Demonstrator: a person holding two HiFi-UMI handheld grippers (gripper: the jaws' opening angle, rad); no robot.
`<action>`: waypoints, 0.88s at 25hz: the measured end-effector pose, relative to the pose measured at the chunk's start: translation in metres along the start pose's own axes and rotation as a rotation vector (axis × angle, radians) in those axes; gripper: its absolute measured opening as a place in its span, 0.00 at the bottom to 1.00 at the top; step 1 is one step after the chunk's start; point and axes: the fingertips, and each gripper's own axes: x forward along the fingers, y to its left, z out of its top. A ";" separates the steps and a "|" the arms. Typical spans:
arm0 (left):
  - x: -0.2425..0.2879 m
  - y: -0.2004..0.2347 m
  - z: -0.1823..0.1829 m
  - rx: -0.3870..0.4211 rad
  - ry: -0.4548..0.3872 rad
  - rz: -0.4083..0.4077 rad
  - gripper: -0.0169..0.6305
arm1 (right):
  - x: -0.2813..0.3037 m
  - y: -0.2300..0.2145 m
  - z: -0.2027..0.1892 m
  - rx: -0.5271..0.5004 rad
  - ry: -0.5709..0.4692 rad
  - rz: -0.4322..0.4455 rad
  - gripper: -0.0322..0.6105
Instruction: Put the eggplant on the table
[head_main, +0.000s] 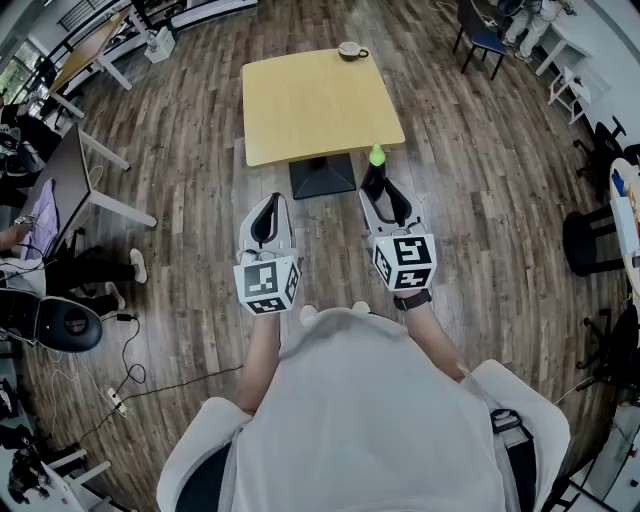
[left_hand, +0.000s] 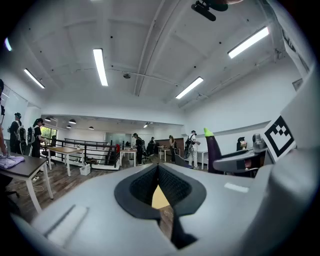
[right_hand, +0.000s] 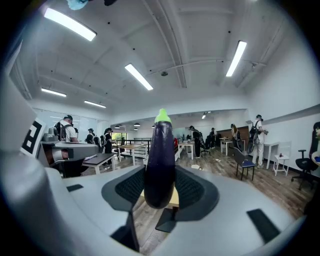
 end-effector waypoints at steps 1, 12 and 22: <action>0.000 -0.004 0.000 -0.001 -0.001 0.003 0.04 | -0.002 -0.003 -0.001 0.003 0.004 0.003 0.34; 0.009 -0.049 0.003 0.000 -0.005 0.016 0.04 | -0.022 -0.033 0.002 0.004 -0.017 0.032 0.34; 0.008 -0.082 -0.013 0.001 0.029 0.030 0.04 | -0.040 -0.059 -0.014 0.045 -0.023 0.036 0.34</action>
